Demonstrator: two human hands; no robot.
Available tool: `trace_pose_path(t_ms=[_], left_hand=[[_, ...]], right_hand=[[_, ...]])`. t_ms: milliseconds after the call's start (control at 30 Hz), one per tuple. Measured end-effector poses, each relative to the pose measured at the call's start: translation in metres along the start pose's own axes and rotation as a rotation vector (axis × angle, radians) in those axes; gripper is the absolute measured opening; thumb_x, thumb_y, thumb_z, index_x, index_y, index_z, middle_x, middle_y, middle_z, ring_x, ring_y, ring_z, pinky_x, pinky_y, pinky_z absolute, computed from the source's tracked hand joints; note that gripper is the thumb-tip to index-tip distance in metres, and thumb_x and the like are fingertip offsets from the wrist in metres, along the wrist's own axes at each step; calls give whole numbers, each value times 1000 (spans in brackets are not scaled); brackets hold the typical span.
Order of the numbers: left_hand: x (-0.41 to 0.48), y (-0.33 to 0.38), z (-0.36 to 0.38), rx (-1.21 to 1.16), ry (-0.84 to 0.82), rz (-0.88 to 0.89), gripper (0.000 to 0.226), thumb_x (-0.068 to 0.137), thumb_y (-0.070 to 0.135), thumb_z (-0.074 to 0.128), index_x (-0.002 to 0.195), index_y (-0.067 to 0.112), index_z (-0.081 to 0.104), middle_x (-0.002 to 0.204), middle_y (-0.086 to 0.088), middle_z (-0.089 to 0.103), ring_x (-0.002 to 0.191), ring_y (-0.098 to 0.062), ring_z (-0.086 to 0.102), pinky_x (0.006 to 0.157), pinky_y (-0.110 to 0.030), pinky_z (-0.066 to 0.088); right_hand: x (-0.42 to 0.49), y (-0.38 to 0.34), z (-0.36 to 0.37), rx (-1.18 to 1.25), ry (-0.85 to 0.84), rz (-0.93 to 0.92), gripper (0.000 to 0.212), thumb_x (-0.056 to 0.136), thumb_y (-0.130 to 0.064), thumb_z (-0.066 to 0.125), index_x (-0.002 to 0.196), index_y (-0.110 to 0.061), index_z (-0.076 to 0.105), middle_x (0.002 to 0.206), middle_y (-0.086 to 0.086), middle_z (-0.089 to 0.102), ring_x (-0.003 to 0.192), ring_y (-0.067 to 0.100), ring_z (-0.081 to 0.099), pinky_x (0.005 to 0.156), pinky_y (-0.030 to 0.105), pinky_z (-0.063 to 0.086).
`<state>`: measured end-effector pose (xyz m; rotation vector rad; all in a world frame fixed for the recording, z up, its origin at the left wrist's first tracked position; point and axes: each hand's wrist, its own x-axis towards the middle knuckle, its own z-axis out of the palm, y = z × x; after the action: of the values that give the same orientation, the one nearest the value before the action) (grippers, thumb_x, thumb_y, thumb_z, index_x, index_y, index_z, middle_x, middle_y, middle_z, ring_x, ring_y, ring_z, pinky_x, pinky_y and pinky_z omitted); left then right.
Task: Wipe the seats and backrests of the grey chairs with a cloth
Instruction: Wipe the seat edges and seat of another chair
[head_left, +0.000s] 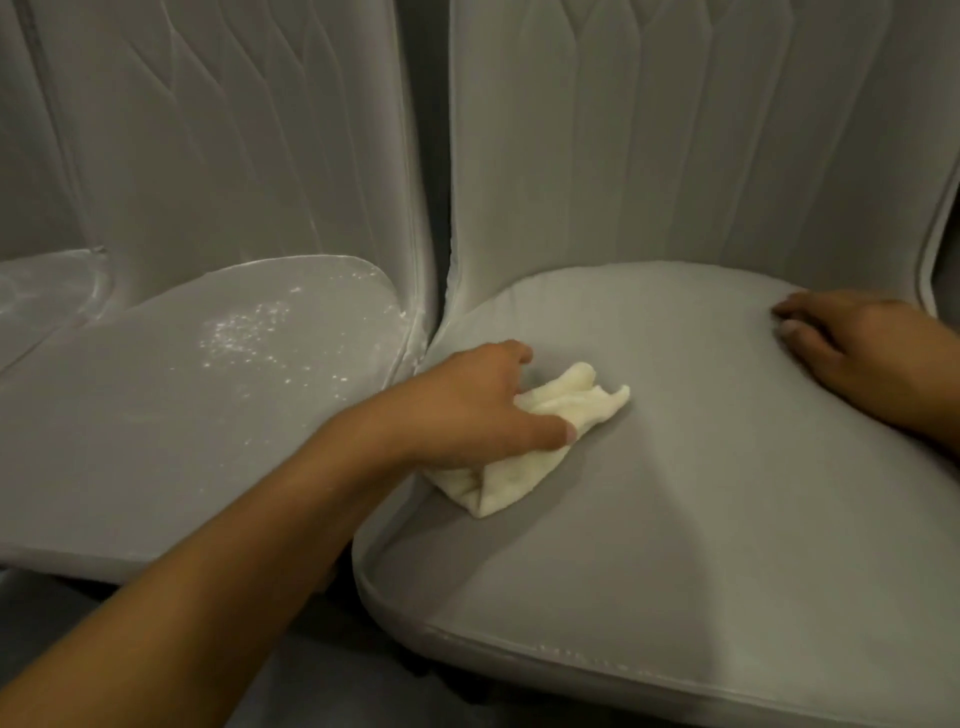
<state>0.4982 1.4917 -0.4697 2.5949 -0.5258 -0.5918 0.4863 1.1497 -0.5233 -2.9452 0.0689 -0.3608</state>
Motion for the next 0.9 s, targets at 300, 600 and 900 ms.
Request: trace_pose_path(t_ms=[300, 600, 900], left_hand=[[9, -3, 4, -488, 134, 14, 49, 72, 42, 90, 110, 30, 61, 99, 9, 70, 85, -4, 68, 75, -23, 59], [-51, -24, -86, -998, 49, -76, 83, 57, 23, 99, 128, 21, 56, 117, 0, 72, 110, -20, 70, 95, -45, 58], [-127, -38, -273, -1392, 76, -283, 47, 82, 18, 73, 127, 7, 66, 119, -11, 74, 111, -27, 71, 86, -34, 59]], right_hand=[[-24, -123, -23, 537, -92, -65, 66, 90, -76, 32, 79, -19, 63, 72, -1, 62, 66, 20, 58, 64, 42, 52], [15, -250, -100, 1272, -514, 176, 27, 79, -21, 79, 95, -3, 65, 85, 19, 68, 72, 24, 64, 68, 28, 56], [84, -358, -221, 1245, -454, 513, 21, 90, 2, 48, 80, -6, 65, 72, 6, 65, 67, 21, 57, 59, 32, 48]])
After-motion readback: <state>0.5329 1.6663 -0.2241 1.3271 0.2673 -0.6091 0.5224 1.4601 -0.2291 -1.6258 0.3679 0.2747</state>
